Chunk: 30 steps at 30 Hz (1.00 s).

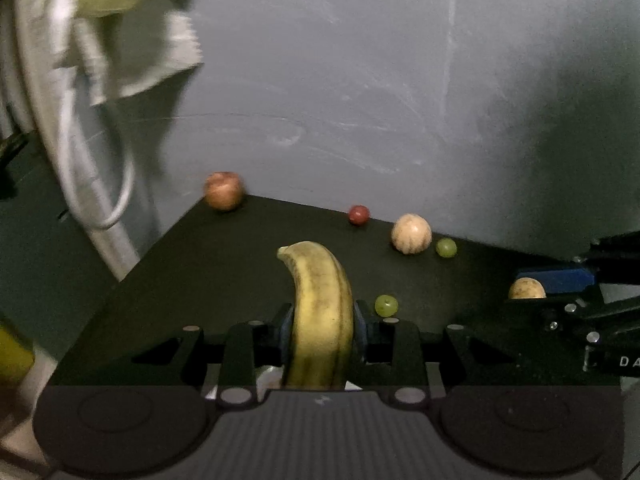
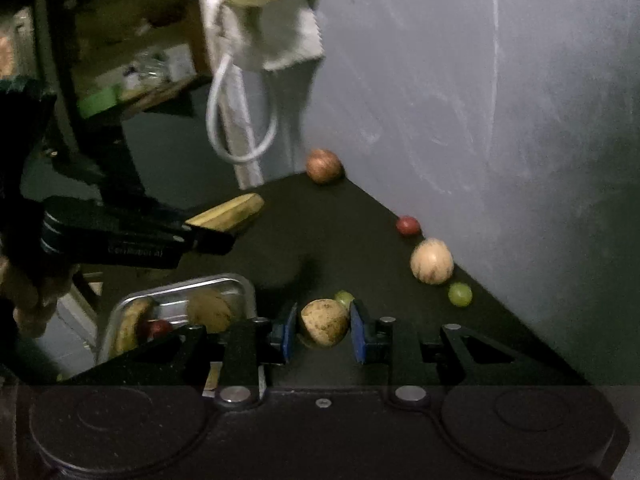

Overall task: Organize fruits
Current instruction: 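Carry the banana into the tray with the left tool while the right tool lowers the brown fruit there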

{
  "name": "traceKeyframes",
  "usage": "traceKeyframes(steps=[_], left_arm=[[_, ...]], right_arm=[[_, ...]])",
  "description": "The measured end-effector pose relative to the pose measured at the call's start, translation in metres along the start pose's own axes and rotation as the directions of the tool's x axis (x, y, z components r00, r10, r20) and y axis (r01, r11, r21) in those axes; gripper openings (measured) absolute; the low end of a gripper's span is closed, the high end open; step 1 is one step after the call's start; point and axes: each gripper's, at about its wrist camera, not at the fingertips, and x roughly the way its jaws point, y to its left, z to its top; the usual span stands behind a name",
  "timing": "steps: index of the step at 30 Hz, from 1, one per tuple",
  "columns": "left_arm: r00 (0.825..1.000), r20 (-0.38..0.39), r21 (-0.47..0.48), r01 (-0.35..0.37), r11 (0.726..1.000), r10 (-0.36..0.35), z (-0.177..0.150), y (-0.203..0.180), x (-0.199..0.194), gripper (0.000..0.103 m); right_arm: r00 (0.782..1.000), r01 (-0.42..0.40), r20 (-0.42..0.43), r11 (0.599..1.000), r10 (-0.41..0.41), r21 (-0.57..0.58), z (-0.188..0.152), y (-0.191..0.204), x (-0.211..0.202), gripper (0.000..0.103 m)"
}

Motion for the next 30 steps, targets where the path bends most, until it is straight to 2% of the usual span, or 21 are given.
traceKeyframes(steps=[6,17,22,30], left_arm=[[0.993,0.037,-0.131,-0.104,0.986,0.11,-0.013,-0.01,-0.048,0.033],[0.957,0.069,-0.303,-0.248,0.92,0.281,-0.05,-0.035,-0.125,0.033],[0.945,0.059,-0.345,-0.284,0.895,0.323,-0.073,-0.048,-0.144,0.033],[0.95,0.009,-0.378,-0.286,0.88,0.313,-0.115,-0.067,-0.157,0.033]], right_arm=[[0.994,-0.09,0.049,0.992,0.095,-0.084,0.013,0.009,-0.029,0.03],[0.957,-0.246,0.095,0.938,0.275,-0.243,0.026,0.035,-0.069,0.03],[0.942,-0.285,0.093,0.918,0.321,-0.276,0.021,0.043,-0.085,0.03],[0.937,-0.317,0.053,0.902,0.346,-0.292,0.003,0.044,-0.096,0.03]])
